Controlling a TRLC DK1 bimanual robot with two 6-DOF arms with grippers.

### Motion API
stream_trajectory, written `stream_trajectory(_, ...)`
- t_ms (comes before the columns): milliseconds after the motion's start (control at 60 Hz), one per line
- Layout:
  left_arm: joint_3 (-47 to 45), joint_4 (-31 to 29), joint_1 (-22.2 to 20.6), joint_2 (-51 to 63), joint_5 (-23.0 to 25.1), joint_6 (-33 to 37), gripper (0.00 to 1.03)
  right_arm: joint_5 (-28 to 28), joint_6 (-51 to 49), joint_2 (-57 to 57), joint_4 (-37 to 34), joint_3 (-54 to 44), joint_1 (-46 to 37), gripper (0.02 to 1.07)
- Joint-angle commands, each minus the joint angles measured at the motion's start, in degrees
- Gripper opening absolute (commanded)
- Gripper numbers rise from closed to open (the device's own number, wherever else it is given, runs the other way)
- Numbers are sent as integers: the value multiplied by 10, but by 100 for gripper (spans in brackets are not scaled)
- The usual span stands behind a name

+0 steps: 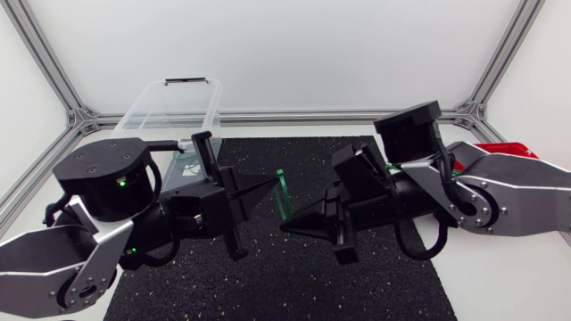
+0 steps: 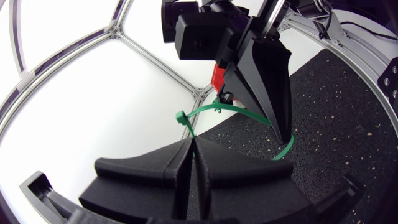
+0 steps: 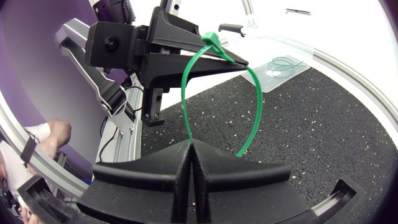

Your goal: Take a green cable tie from the red box, thread the tail through the head to close it, then place it in the transparent bin on the left.

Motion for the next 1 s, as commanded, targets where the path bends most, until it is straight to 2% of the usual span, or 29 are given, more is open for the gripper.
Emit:
stream_trajectory(0,-4,-8,5,-6,16,0,3,-8,-7,6,0,-4,-3,7)
stream_trajectory(383,15,-22,5,3,38,10,3,-32,-9,27,0,3,-17,7)
stream_trajectory(700,12,-26,10,-12,39,-1,3,-21,-16,68,4,16,-24,7)
stream_trajectory(983,1,-25,13,-12,41,-3,3,-22,-16,40,3,5,-11,7)
